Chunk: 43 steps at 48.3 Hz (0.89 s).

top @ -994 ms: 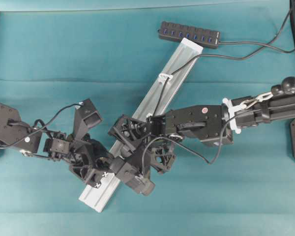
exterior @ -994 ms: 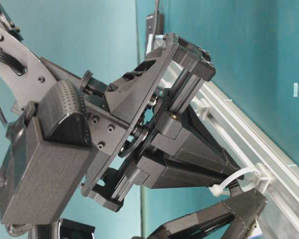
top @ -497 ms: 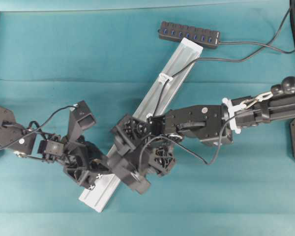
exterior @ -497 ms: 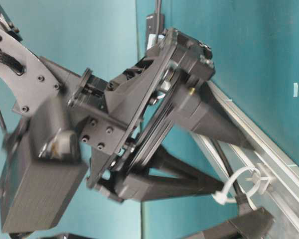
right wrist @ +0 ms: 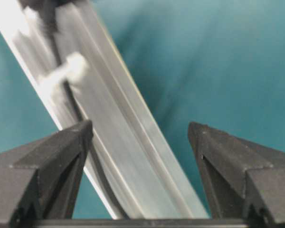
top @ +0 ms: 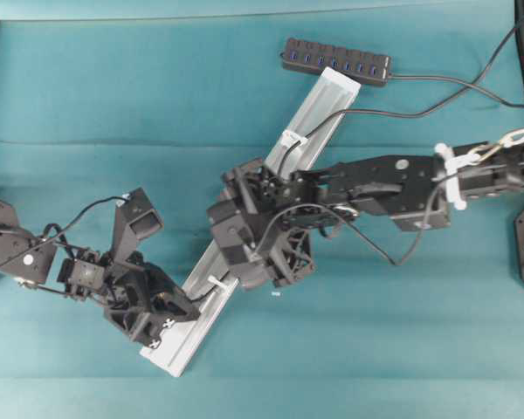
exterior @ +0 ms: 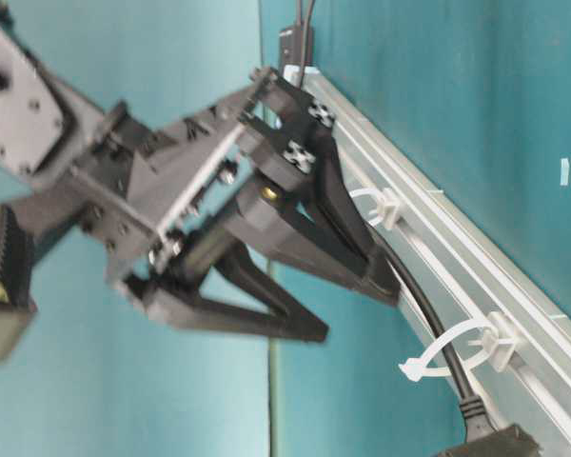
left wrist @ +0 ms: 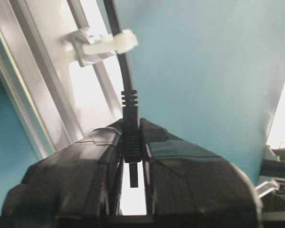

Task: Pass the USB cable through three rings with both arms.
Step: 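Pull the plug through the bottom ring with the left gripper, right releases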

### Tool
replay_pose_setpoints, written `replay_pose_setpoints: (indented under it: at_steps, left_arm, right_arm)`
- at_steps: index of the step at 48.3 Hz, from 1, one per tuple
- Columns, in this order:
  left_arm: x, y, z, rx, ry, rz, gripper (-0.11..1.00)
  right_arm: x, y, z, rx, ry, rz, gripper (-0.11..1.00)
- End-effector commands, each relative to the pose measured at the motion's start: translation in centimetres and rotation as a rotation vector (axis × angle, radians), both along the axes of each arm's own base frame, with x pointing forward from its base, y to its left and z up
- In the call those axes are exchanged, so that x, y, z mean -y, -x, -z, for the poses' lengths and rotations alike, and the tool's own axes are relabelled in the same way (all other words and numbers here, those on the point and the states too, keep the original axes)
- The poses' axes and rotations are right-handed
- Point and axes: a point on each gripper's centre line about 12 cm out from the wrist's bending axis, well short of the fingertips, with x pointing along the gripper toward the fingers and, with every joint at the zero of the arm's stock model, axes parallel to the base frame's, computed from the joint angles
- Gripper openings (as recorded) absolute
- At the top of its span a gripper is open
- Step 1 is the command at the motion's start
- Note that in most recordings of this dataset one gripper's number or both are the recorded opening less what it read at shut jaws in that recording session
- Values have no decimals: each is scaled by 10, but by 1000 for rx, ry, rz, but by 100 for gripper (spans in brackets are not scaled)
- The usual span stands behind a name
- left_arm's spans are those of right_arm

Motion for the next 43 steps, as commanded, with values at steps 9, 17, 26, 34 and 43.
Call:
replay_pose_setpoints:
  at_steps: [9,17,26,34,43]
  left_arm:
    - [5,6,-32,64,14,19,10]
    - [9,16,-41,28,7,38,10]
    - [9,18,-60,22,14,31,10]
    - [8,22,-65,25,15,31,10]
    - [8,22,-70,31,16,31,10]
  right_arm:
    - [1,11,-14,32,-15,25,85]
    - [5,18,-20,35,-18,35,85]
    - [19,23,-33,68,-83,145,85]
    - [33,33,-40,79,-164,270,85]
    - [33,42,-43,92,-215,331,85]
